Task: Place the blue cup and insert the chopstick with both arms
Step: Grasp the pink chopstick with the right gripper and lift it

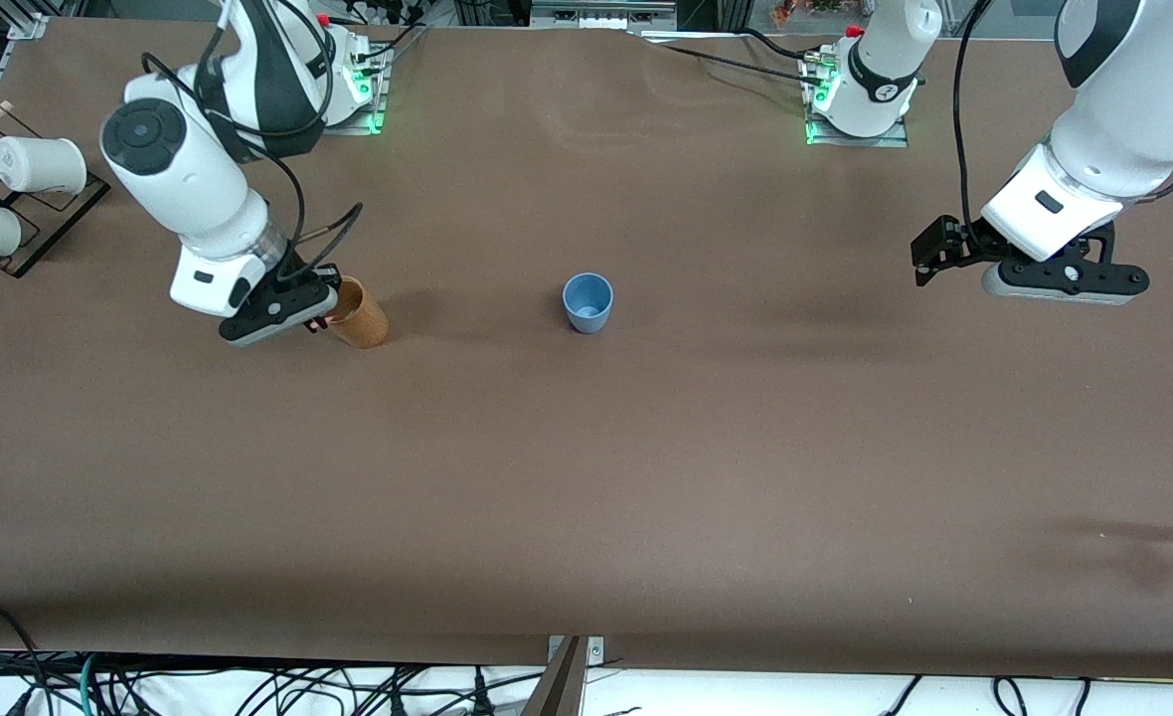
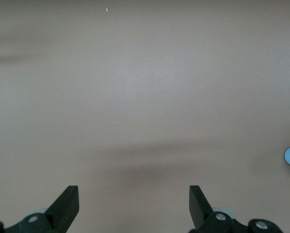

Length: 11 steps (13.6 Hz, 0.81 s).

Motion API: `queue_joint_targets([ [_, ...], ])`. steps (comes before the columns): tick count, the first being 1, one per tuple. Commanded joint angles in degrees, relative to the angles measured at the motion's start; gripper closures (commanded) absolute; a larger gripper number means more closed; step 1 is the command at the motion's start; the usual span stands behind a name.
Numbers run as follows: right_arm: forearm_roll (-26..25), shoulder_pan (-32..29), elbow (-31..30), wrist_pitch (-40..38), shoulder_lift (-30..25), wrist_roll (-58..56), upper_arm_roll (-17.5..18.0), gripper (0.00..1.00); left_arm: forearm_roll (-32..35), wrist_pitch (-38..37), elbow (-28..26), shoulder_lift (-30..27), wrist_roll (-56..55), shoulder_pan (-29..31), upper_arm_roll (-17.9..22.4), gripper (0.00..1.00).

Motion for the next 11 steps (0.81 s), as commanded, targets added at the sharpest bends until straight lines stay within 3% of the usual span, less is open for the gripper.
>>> queue_joint_targets([
  [1,-0.22,-0.24,5.03,-7.19,-2.30,-0.81,0.11,0.91,-1.34,-0.83,1.48,0.60,1.27,0.10,0.10,0.00],
  [5,0.83,-0.24,16.54,-18.02,-1.52,-0.19,2.47,0.91,-1.34,-1.00,1.57,0.69,1.18,0.18,0.10,0.00],
  [8,2.15,-0.07,22.61,-18.91,1.90,4.18,5.38,0.91,-1.34,-1.00,1.57,0.69,1.18,0.18,0.18,0.00],
  [11,3.46,4.31,29.28,-18.82,7.87,13.66,6.18,0.91,-1.34,-1.09,1.57,0.69,1.18,0.18,0.18,0.00],
])
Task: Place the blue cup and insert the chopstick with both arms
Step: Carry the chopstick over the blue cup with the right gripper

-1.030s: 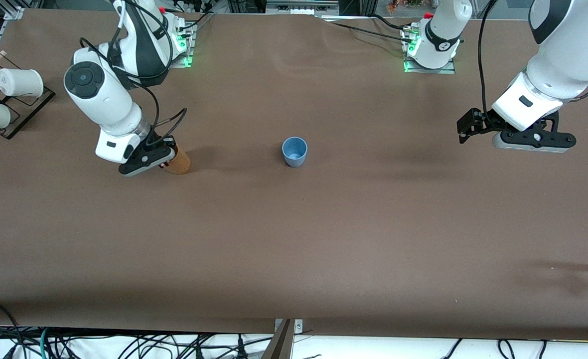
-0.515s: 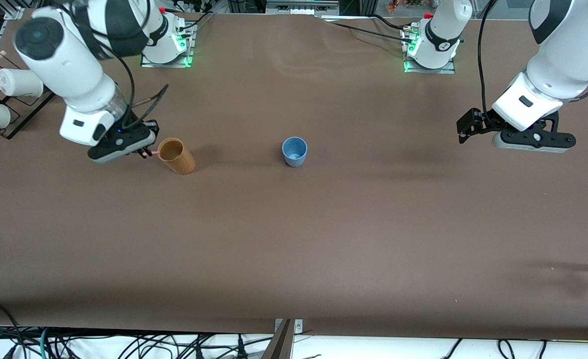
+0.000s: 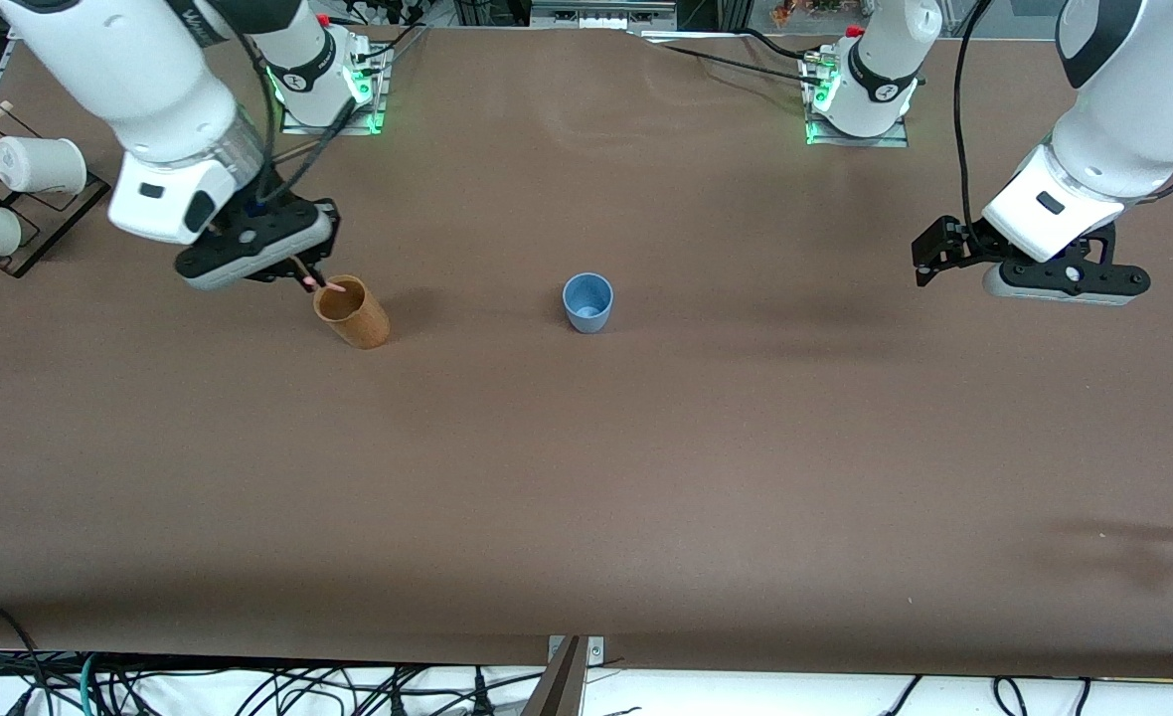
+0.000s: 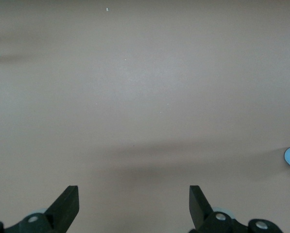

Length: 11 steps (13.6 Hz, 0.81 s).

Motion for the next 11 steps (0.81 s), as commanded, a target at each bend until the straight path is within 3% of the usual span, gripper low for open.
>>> queue_joint_targets([
  [1,1.50,4.10,9.73,-1.52,7.79,9.72,0.16,0.91,-1.38,-1.05,1.52,0.65,1.18,0.13,0.10,0.00],
  [5,1.41,12.35,17.48,0.32,15.18,26.16,-0.27,0.91,-1.38,-1.05,1.52,0.65,1.18,0.13,0.10,0.00],
  [8,0.80,18.24,18.20,5.15,18.18,34.88,-1.85,0.91,-1.38,-1.49,1.52,0.65,1.18,0.13,0.10,0.00],
  [11,0.62,22.04,18.29,7.70,19.77,36.48,-4.84,0.91,-1.29,-1.75,1.70,0.65,1.18,0.13,0.10,0.00],
])
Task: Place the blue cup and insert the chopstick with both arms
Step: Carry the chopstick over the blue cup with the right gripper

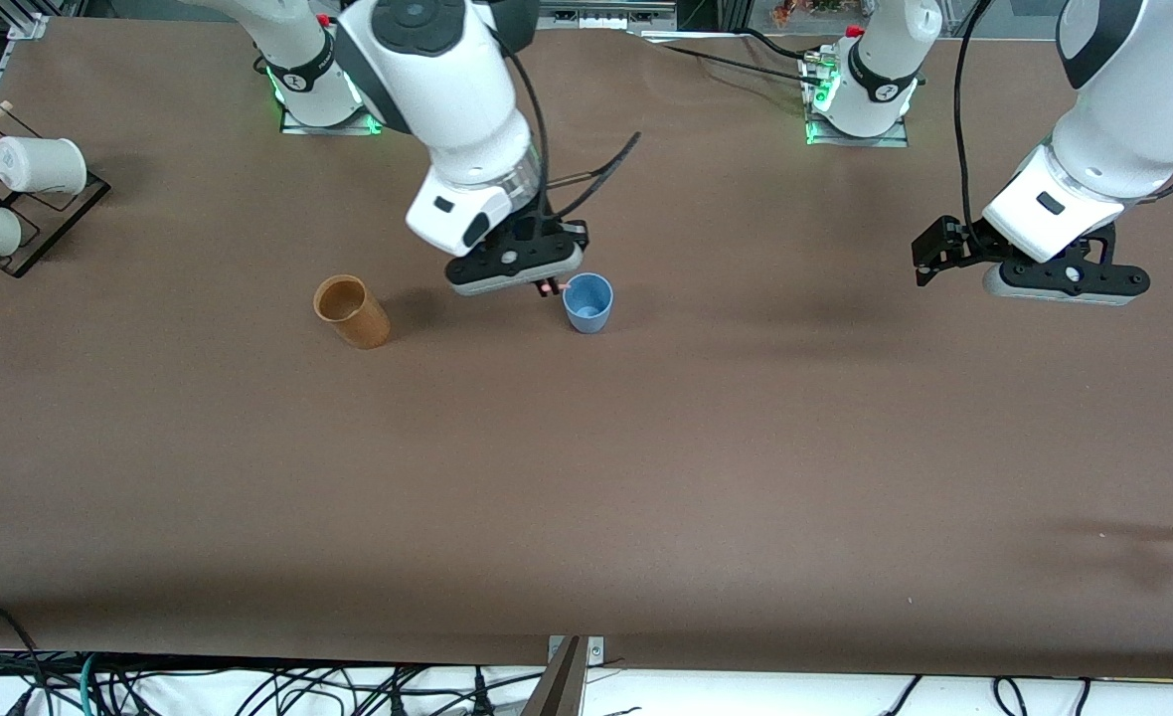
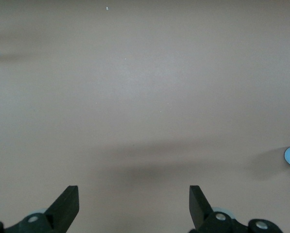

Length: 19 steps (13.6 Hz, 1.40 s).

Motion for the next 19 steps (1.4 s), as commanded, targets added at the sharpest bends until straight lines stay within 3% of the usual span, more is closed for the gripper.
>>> queue_joint_targets([
  [1,-0.05,2.10,2.35,0.90,2.04,1.68,-2.32,0.91,-1.33,-1.83,1.69,0.63,1.18,0.12,0.10,0.00],
  [13,-3.83,3.94,-4.41,5.99,3.80,3.79,-2.32,0.88,-1.33,-2.53,2.39,1.24,1.18,0.12,0.10,0.00],
  [15,-3.83,4.29,-4.42,6.79,4.59,4.49,-2.32,0.61,-1.24,-2.62,2.39,1.24,1.18,0.12,0.10,0.00],
  [16,-3.83,4.73,-4.42,7.05,4.77,5.54,-2.32,0.37,-1.33,-2.62,2.39,1.24,1.18,0.12,0.10,0.00],
  [17,-3.83,5.00,-4.42,7.67,4.77,6.59,-2.32,0.23,-1.24,-2.62,2.39,1.24,1.18,0.12,0.10,0.00],
  [19,-3.91,5.09,-4.07,7.15,4.25,6.26,-2.32,0.09,-1.24,-2.62,2.39,1.24,1.18,0.12,0.19,0.00],
])
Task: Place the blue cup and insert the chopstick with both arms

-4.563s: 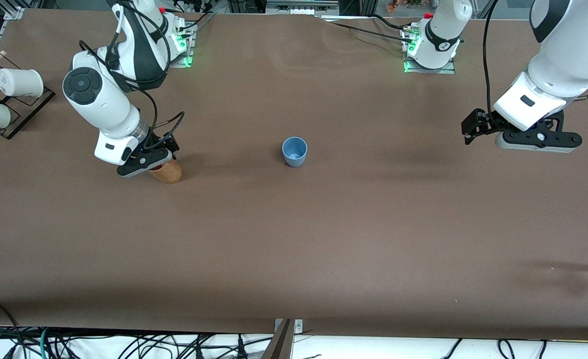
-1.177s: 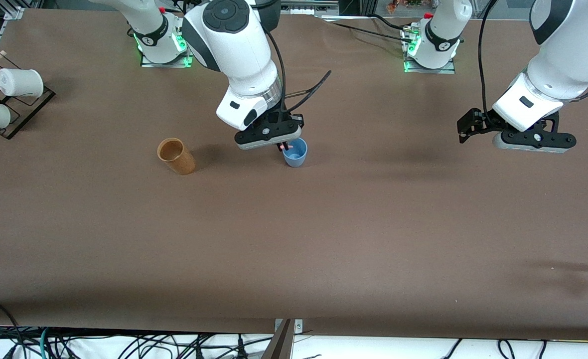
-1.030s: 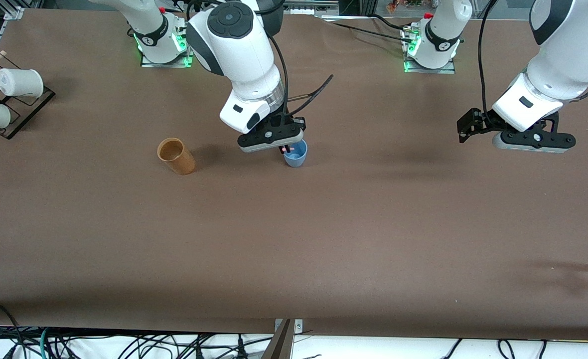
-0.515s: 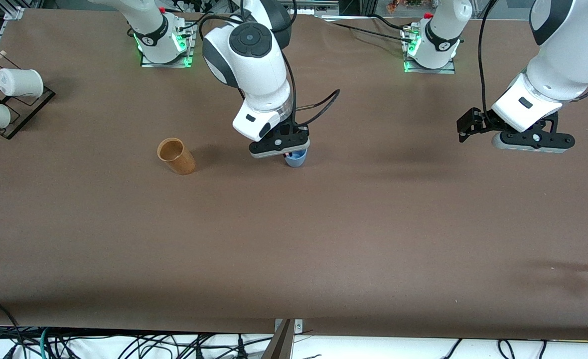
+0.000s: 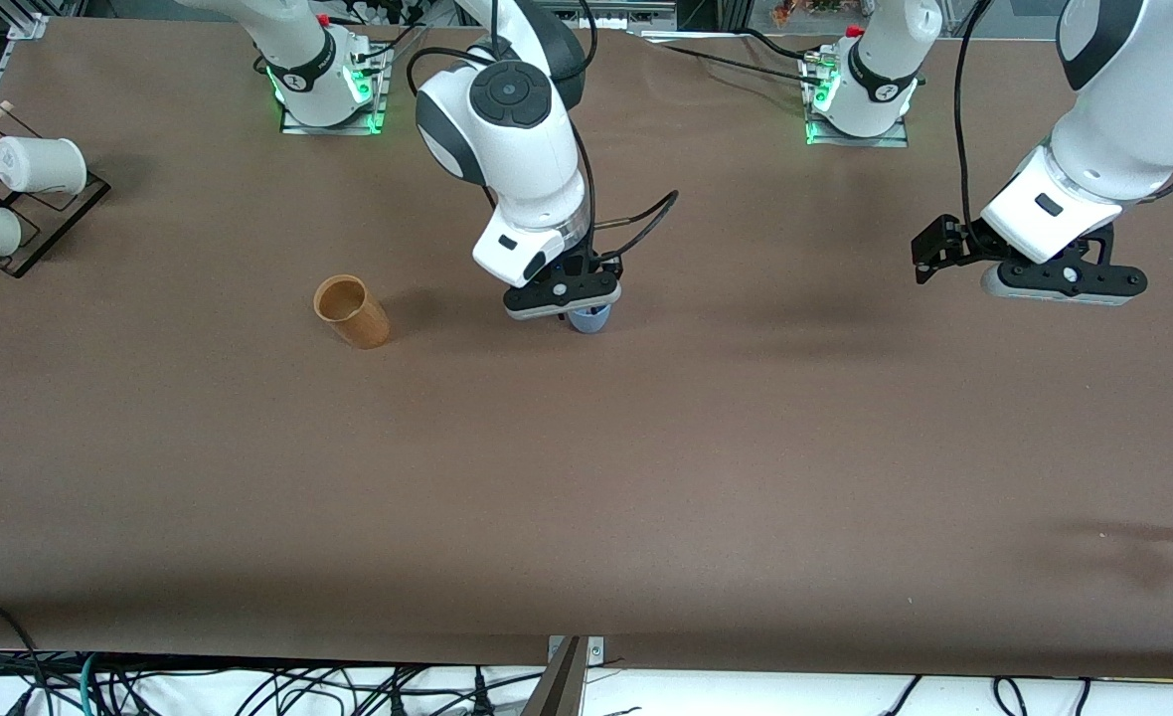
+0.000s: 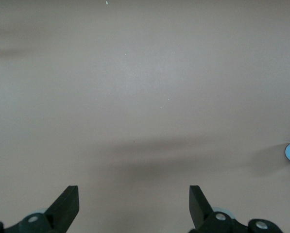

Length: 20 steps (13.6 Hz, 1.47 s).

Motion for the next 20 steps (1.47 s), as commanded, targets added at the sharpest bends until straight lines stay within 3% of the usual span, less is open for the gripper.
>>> queue_joint_targets([
  [1,-0.85,0.75,0.20,-1.16,-1.74,0.97,-0.76,0.01,-1.23,-1.54,2.13,1.04,1.18,0.12,0.18,0.00],
  [4,-0.76,-1.35,0.29,-9.58,-8.23,-2.18,-2.16,0.00,-1.23,-1.54,2.13,1.04,1.18,0.20,0.27,0.00],
  [8,0.03,-11.61,-0.50,-20.57,-15.44,-16.22,-2.08,0.00,-1.23,-1.54,2.13,1.04,1.18,0.29,0.27,0.00],
  [11,0.12,-19.97,-4.36,-24.63,-21.06,-26.16,-2.16,0.00,-1.14,-1.54,2.22,1.04,1.10,0.29,0.27,0.00],
  [18,0.90,-33.78,-5.60,-32.99,-25.56,-39.35,-2.08,0.00,-1.14,-1.54,2.22,1.04,1.18,0.47,0.36,0.00],
  [20,3.71,-36.59,-6.74,-33.43,-26.70,-40.69,-2.16,0.00,-1.14,-1.54,2.22,1.04,1.10,0.56,0.36,0.00],
])
